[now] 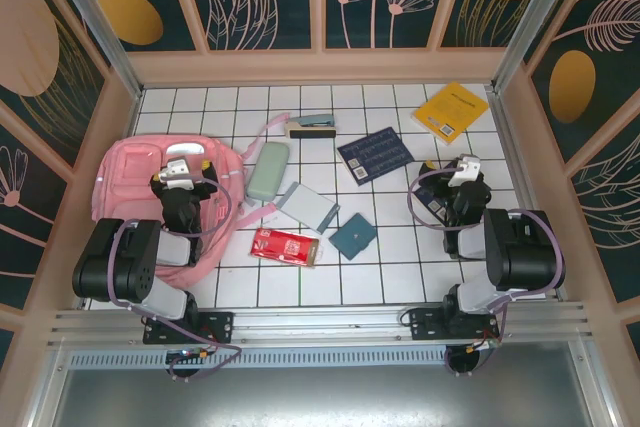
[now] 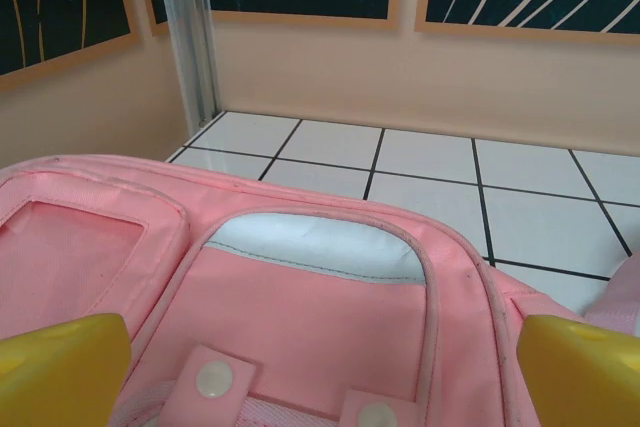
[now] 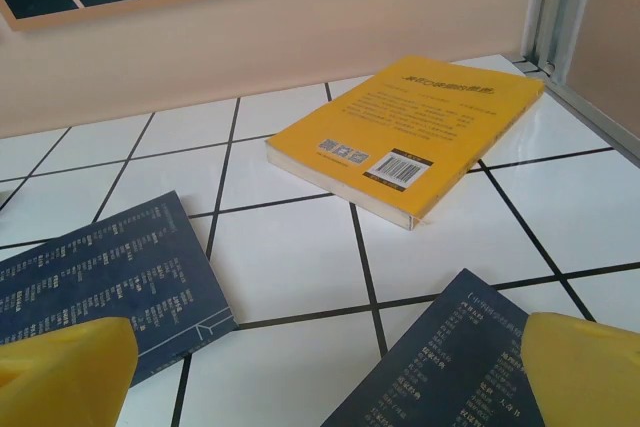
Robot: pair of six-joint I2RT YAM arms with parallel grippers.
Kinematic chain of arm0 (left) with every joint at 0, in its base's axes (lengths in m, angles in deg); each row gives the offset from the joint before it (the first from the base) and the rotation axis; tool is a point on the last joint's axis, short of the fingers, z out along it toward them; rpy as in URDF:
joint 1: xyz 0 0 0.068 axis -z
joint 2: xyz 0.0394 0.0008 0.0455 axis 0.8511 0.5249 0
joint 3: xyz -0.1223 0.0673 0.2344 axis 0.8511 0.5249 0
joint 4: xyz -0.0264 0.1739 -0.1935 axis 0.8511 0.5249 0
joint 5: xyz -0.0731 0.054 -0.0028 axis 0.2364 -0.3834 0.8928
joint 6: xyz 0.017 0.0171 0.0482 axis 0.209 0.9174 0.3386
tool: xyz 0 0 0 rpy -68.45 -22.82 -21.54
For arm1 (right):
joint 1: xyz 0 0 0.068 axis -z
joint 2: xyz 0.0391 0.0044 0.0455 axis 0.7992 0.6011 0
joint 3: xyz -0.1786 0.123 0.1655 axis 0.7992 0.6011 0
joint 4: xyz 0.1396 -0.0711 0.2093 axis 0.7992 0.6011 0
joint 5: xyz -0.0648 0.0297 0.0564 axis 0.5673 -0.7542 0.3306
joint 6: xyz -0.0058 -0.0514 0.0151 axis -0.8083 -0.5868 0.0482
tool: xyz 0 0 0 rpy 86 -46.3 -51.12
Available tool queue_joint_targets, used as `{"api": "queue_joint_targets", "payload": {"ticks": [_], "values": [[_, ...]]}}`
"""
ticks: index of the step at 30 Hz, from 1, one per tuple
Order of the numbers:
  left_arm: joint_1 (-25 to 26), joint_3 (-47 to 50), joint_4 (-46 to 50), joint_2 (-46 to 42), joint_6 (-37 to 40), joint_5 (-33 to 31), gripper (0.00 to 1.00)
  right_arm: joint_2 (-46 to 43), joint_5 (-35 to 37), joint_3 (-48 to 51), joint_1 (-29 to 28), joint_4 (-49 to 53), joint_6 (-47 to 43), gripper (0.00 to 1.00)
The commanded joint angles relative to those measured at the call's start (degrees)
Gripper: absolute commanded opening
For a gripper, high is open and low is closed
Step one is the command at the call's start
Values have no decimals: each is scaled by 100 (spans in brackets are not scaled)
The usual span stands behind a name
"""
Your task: Pack books, pencil case, and school supplies into a backpack
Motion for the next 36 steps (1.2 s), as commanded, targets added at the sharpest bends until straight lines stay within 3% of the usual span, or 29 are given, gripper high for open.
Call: {"api": "queue_joint_targets", "payload": {"ticks": [1, 32, 34, 36], "values": [[7, -5, -242, 11, -1, 45, 99, 25, -68, -102, 33, -71, -87, 99], [7, -19, -234, 0, -6, 51, 99, 21, 27, -83, 21, -105, -94, 99], [7, -110, 163, -284, -21, -40, 99, -124, 203, -72, -65, -7, -91, 99], [7, -551, 1390, -725, -86, -308, 99, -453, 419, -189, -144, 488, -138, 99]]}}
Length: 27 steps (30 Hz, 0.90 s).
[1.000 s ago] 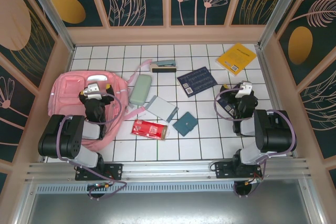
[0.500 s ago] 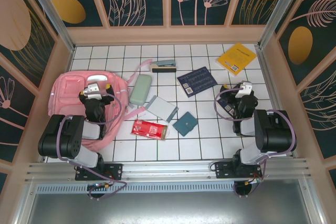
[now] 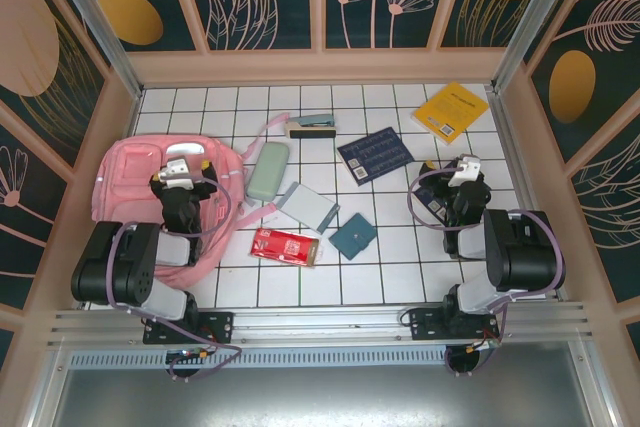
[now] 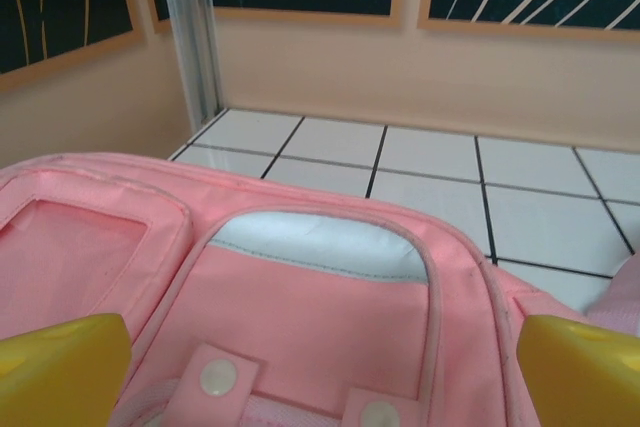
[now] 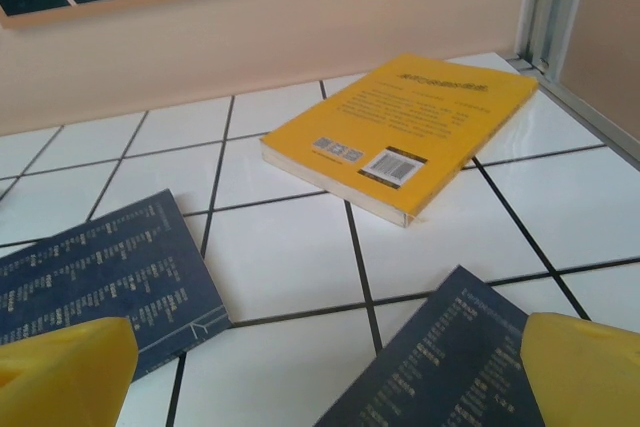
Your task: Pack books, pencil case, and school supplies into a backpack
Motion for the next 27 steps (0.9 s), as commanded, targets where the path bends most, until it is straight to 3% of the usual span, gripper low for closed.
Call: {"api": "queue_joint_targets", "payload": {"ticks": [1, 6, 9, 13, 21, 24, 27], "values": [[7, -793, 1627, -627, -113, -426, 99, -562, 493, -292, -136, 704, -81, 99], [7, -2395, 4663, -1092, -1070, -921, 99, -1519, 1008, -498, -238, 1721, 402, 99], [7, -3285, 6441, -1123, -2344, -1573, 99, -2063, 709, -764, -230, 2429, 883, 99], [3, -3559, 7508, -1387, -2789, -903, 99, -2640, 489, -1201, -199, 3397, 2274, 99], [16, -2611, 7846, -2648, -3351, 735, 95, -2998, -1463, -1156, -154, 3326, 3373, 99], [33, -2182, 7839, -3043, -3486, 1307, 85, -2809, -1758, -1485, -252, 3996, 3452, 99], [102, -1809, 7872, -3359, -3743, 1671, 82, -2808, -1825, -1323, -406, 3816, 3587, 99]]}}
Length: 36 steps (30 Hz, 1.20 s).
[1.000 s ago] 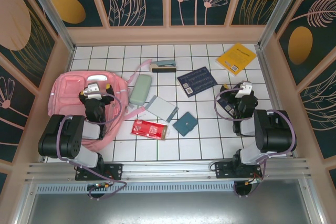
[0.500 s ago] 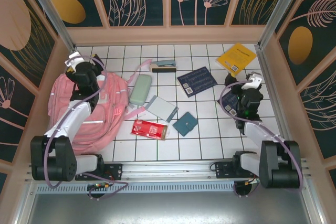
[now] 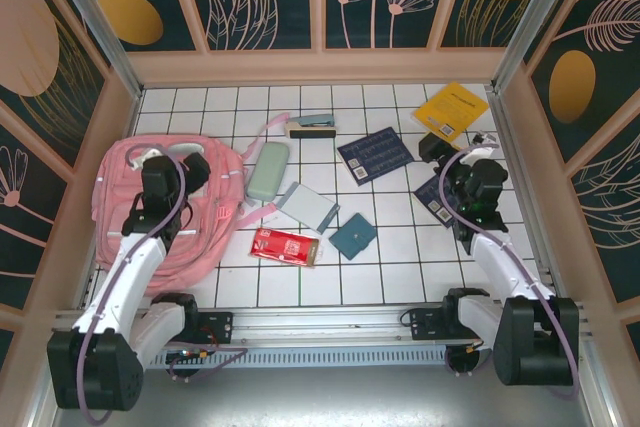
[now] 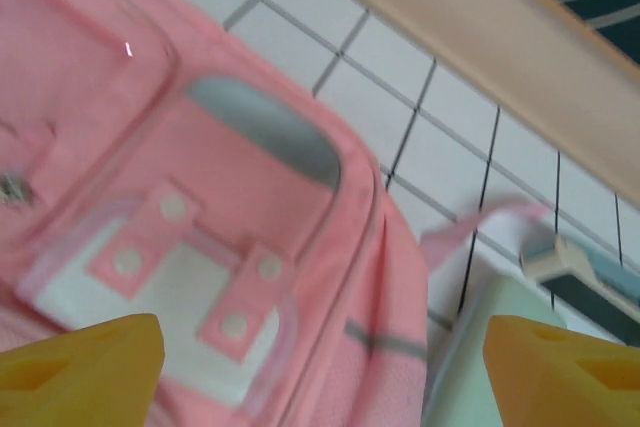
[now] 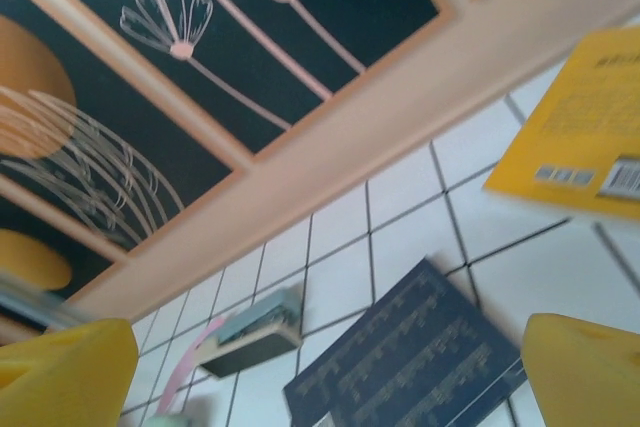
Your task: Pack books, pencil case, and school supplies into a backpack
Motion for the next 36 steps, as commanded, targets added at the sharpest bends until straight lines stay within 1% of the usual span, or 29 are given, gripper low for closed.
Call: {"api": "queue_joint_targets", "payload": {"ticks": [1, 4, 6, 9, 11, 13, 16, 18, 21, 26, 28, 31, 32, 36], "values": [[130, 349, 262, -286, -451, 778, 81, -29, -373, 11, -234, 43, 377, 99], [470, 501, 533, -379, -700, 795, 79, -26, 58, 123, -565, 59, 297, 99], [706, 587, 757, -309, -852, 834, 74, 20, 296, 100, -751, 168, 256, 99], [942, 796, 972, -123, -1076, 753, 73, 57, 332, 2, -859, 340, 272, 99], [1019, 963, 901, 89, -1140, 699, 74, 37, 337, 8, -915, 349, 283, 99], [1044, 1105, 602, 346, -1177, 796, 75, 20, 336, 18, -975, 328, 257, 99], [1098, 1468, -598, 739, -1616, 1415, 73, 20, 361, 18, -1012, 353, 291, 99], [1308, 1492, -1354, 1111, -1949, 1580, 73, 36, 349, 18, -1045, 345, 276, 99], [1803, 949, -1867, 1884, -2029, 1463, 75, 85, 411, 1, -1064, 403, 283, 99], [2264, -76, -2675, 3423, -2216, 1675, 74, 143, 400, -43, -1075, 474, 296, 99], [2464, -535, -2862, 3920, -2279, 1627, 73, 151, 421, -44, -1084, 481, 279, 99], [2740, -1355, -2918, 4469, -2264, 1419, 75, 197, 439, -40, -1100, 477, 267, 99], [2798, -1670, -2834, 4731, -2223, 1378, 75, 224, 417, -43, -1102, 469, 257, 99], [2906, -2785, -2283, 5227, -1908, 1192, 80, 272, 418, -125, -1198, 547, 158, 99]]}}
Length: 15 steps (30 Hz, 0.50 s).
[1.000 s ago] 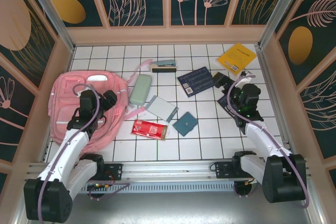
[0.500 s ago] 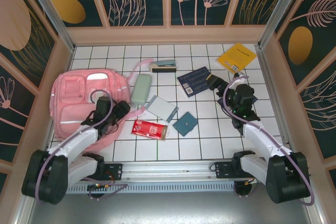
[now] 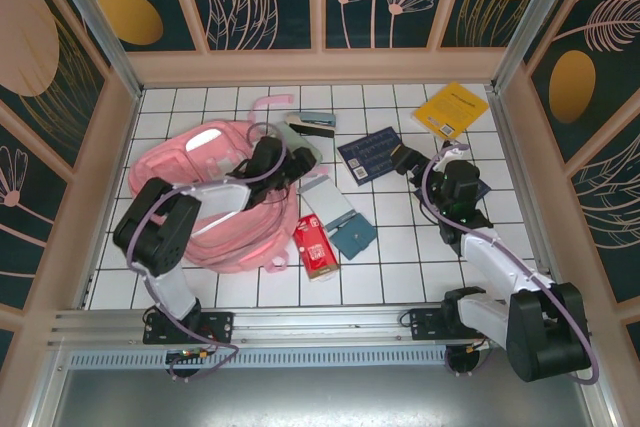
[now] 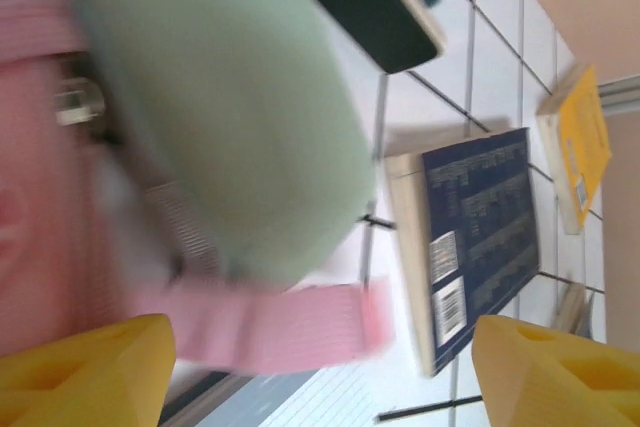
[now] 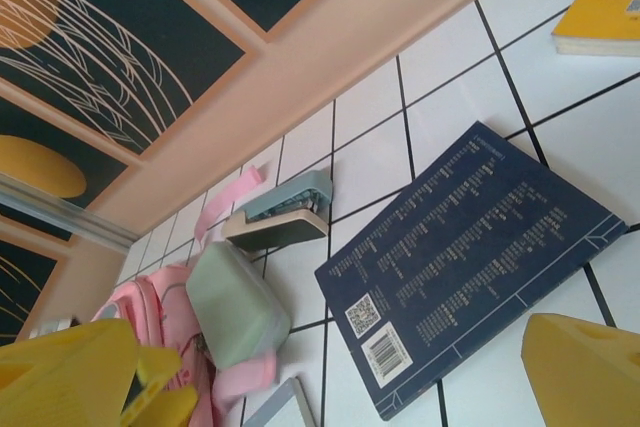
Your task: Pack books, pencil case, and school supplies into a backpack
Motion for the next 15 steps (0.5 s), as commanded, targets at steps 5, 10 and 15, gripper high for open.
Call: {"api": "queue_joint_targets", "payload": {"ticks": [5, 10, 15], "values": [[66, -1050, 961, -54, 733, -608, 85, 84, 112, -227, -285, 36, -186, 99], [66, -642, 1741, -961, 1329, -1328, 86, 67, -119, -372, -431, 122, -152, 99], [65, 131, 2263, -1897, 1682, -1811, 86, 29, -445, -161, -424, -314, 271, 99]]}}
